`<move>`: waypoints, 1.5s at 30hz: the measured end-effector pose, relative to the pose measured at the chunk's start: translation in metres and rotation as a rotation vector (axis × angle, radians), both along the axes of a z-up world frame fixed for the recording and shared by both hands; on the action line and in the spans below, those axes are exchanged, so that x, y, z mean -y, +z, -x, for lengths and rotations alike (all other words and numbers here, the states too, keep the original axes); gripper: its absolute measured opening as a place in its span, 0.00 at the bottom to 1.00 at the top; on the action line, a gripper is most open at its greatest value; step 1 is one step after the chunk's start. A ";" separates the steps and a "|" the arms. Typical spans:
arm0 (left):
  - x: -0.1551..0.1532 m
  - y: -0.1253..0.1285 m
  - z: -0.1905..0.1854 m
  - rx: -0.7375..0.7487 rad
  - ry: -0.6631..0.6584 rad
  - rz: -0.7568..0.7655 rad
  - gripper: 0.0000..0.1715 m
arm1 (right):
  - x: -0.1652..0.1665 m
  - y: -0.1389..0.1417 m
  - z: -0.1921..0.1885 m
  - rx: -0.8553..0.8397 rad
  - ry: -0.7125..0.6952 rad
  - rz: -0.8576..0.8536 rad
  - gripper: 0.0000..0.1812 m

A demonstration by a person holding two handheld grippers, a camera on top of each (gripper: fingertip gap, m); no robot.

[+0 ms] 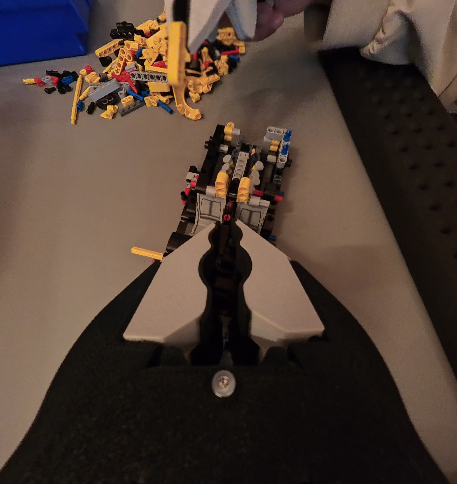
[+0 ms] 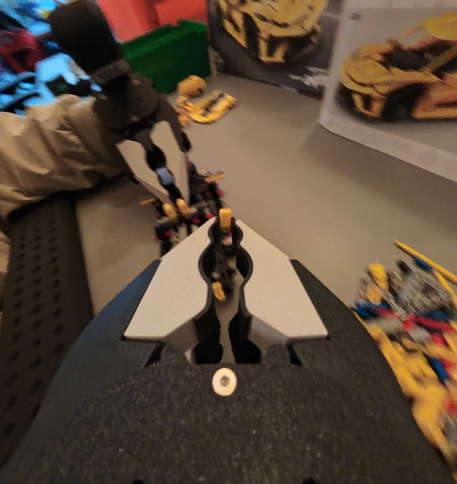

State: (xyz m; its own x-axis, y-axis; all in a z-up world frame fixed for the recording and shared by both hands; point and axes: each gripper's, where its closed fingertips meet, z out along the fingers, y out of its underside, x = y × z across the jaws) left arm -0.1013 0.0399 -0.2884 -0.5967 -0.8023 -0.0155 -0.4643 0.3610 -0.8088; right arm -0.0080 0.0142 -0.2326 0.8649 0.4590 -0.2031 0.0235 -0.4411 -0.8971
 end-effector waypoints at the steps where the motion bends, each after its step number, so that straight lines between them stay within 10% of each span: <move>1: 0.000 0.000 0.001 0.009 -0.004 -0.004 0.05 | 0.005 -0.008 -0.018 0.046 -0.067 0.055 0.03; 11: -0.014 0.003 0.025 -0.019 -0.093 0.051 0.02 | 0.062 -0.074 -0.100 0.267 -0.277 0.378 0.13; 17: -0.007 0.030 0.034 -0.028 -0.002 0.180 0.15 | -0.003 -0.019 -0.007 0.202 -0.113 0.054 0.23; 21: 0.012 0.023 0.030 -0.011 0.037 0.140 0.18 | -0.023 -0.045 0.076 0.115 0.125 0.086 0.26; 32: 0.022 0.018 0.022 0.016 0.058 0.166 0.20 | -0.036 -0.058 0.082 0.249 0.161 0.090 0.15; 45: -0.005 0.003 0.033 0.016 0.102 0.078 0.22 | -0.032 -0.057 0.091 0.037 0.204 0.150 0.12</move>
State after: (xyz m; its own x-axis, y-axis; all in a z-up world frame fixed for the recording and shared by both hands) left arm -0.1340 0.0447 -0.2858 -0.5120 -0.8580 0.0400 -0.4819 0.2485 -0.8402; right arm -0.0986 0.0463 -0.2893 0.7657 0.5919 -0.2517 0.1574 -0.5519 -0.8189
